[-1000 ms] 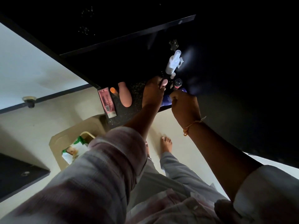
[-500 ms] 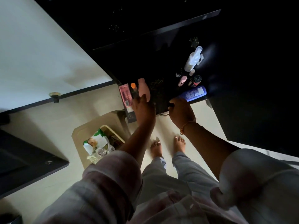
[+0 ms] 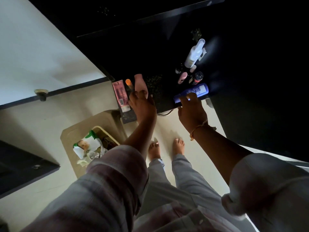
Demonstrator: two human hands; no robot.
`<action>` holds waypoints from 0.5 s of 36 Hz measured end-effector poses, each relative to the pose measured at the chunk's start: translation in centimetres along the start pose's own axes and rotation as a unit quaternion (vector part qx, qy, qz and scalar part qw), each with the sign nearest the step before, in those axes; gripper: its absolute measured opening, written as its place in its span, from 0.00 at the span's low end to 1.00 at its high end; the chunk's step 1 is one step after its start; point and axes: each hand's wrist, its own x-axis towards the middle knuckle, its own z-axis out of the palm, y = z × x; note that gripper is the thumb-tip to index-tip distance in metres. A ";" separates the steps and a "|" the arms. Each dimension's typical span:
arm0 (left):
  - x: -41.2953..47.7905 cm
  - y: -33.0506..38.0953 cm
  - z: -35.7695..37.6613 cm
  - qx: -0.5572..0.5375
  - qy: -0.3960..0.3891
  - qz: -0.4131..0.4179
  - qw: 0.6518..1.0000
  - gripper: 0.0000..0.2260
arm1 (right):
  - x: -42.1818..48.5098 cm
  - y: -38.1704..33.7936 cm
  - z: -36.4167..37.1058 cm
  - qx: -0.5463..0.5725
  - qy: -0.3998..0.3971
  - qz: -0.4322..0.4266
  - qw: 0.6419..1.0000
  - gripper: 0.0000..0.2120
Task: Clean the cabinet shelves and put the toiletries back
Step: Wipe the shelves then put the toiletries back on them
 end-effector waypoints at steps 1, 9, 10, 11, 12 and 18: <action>0.2 0.0 0.1 -0.010 0.005 -0.016 1.000 0.15 | 0.0 0.1 0.0 0.001 0.006 0.009 1.000 0.13; 1.0 0.7 0.3 -0.049 0.026 -0.078 0.995 0.23 | 0.3 1.3 -0.4 0.028 -0.002 0.014 1.000 0.16; 1.0 0.9 0.3 -0.053 0.026 -0.094 0.994 0.25 | 0.3 1.4 -0.4 0.031 -0.005 0.014 0.999 0.17; 1.0 1.1 0.3 -0.059 0.026 -0.110 0.992 0.26 | 0.3 1.7 -0.4 0.033 -0.009 0.016 0.999 0.18; 1.1 1.3 0.4 -0.069 0.027 -0.122 0.990 0.26 | 0.3 1.9 -0.4 0.033 -0.015 0.016 0.999 0.19; 1.7 1.6 1.5 -0.123 0.036 -0.143 0.981 0.20 | 0.6 3.2 -0.2 0.032 -0.044 -0.010 0.998 0.21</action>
